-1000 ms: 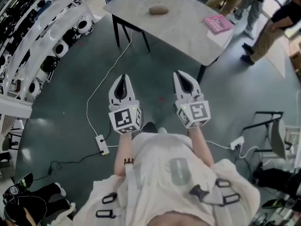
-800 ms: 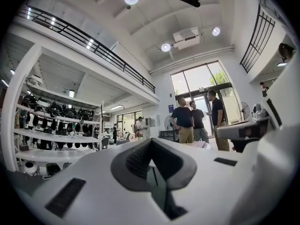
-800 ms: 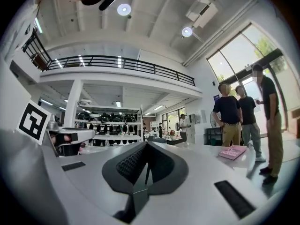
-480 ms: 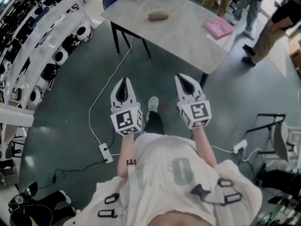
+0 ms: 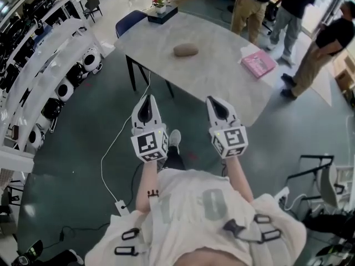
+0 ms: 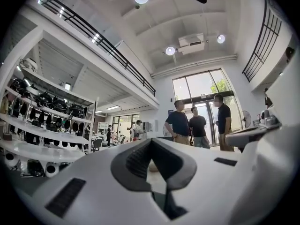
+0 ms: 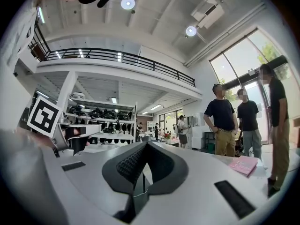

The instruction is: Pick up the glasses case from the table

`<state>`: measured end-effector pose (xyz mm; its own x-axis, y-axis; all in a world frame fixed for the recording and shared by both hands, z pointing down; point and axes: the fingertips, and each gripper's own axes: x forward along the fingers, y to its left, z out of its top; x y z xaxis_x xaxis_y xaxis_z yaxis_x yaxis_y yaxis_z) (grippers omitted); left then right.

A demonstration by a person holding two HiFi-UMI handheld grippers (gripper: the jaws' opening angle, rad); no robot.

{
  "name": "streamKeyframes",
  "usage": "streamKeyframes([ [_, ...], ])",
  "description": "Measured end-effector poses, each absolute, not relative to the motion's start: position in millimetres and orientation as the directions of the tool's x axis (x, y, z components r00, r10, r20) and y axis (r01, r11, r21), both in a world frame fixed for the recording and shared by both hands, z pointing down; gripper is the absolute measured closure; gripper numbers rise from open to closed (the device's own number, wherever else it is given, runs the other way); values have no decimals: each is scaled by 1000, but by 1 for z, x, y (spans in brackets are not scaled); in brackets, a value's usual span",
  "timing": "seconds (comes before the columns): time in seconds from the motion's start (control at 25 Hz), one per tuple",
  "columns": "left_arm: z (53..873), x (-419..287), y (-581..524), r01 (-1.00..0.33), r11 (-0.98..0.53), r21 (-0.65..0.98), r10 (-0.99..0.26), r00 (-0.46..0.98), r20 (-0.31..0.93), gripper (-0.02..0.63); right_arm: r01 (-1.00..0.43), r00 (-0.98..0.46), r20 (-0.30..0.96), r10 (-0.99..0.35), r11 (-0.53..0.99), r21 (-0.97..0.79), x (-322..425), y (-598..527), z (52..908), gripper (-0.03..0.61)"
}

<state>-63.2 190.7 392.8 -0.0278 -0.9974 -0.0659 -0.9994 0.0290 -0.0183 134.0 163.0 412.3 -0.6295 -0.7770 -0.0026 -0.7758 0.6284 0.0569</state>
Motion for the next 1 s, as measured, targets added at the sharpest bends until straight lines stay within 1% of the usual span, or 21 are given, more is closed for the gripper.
streamKeyframes([
  [0.28,380,-98,61,-999,-30,-20,-999,31,-44,611,-781,-622,23,-783,622,50,88,45,402,577],
  [0.44,362,-114,-5,-996,-75,-40,-995,78,-60,611,-800,-598,19,-801,599,31,66,-18,388,577],
  [0.64,358,-139,-88,-992,-121,-27,-990,123,-67,611,-815,-579,26,-815,579,-1,35,-90,391,577],
  [0.88,358,-160,-144,-988,-151,-27,-985,152,-78,612,-841,-541,40,-840,542,-4,17,-146,395,577],
  [1.0,357,-166,-162,-988,-154,6,-985,153,-75,611,-851,-526,51,-849,526,-8,12,-164,396,577],
])
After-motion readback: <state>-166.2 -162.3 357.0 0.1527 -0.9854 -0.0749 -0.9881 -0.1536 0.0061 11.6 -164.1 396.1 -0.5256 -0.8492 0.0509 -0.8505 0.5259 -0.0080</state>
